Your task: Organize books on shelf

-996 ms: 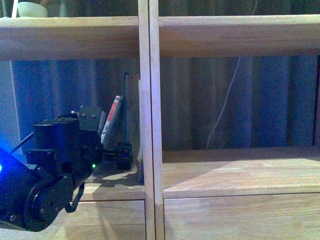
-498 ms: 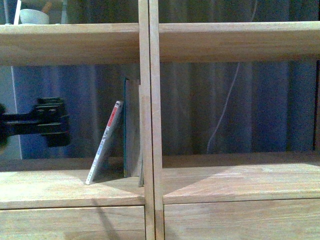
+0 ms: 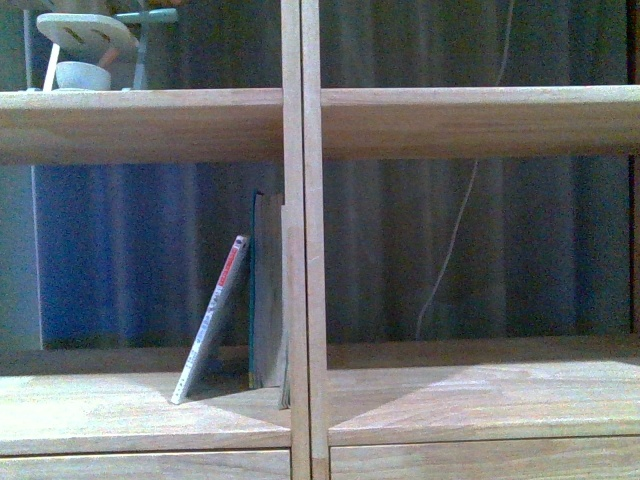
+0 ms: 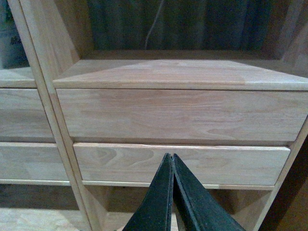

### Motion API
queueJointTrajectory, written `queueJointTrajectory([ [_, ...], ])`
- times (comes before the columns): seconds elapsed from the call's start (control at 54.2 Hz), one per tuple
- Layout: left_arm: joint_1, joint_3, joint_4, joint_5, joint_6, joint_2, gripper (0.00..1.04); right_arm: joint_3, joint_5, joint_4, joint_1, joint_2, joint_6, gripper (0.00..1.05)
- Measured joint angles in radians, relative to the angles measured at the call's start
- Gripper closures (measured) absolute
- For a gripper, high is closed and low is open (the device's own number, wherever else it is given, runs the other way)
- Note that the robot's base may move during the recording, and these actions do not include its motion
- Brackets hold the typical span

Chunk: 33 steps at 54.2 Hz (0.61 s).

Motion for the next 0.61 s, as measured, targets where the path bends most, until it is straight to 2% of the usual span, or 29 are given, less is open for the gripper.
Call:
queueJointTrajectory([
  [0.055,0.047,-0.045,-0.116,0.097,-0.05,-0.1,0.37,0.0,0.0,0.0,0.0,0.0,0.0,1.02],
  [0.129,0.098,-0.05,-0.156,0.165,-0.075,-0.132,0.49,0.0,0.0,0.0,0.0,0.0,0.0,1.02],
  [0.443,0.268,-0.05,-0.2,0.324,-0.104,-0.19,1.02,0.0,0.0,0.0,0.0,0.0,0.0,1.02],
  [0.461,0.275,-0.05,-0.201,0.329,-0.106,-0.191,1.03,0.0,0.0,0.0,0.0,0.0,0.0,1.02],
  [0.516,0.357,-0.05,-0.213,0.444,-0.107,-0.201,1.02,0.0,0.0,0.0,0.0,0.0,0.0,1.02],
  [0.553,0.401,-0.05,-0.214,0.464,-0.108,-0.203,1.02,0.0,0.0,0.0,0.0,0.0,0.0,1.02],
  [0.608,0.424,-0.05,-0.215,0.467,-0.109,-0.204,1.02,0.0,0.0,0.0,0.0,0.0,0.0,1.02],
])
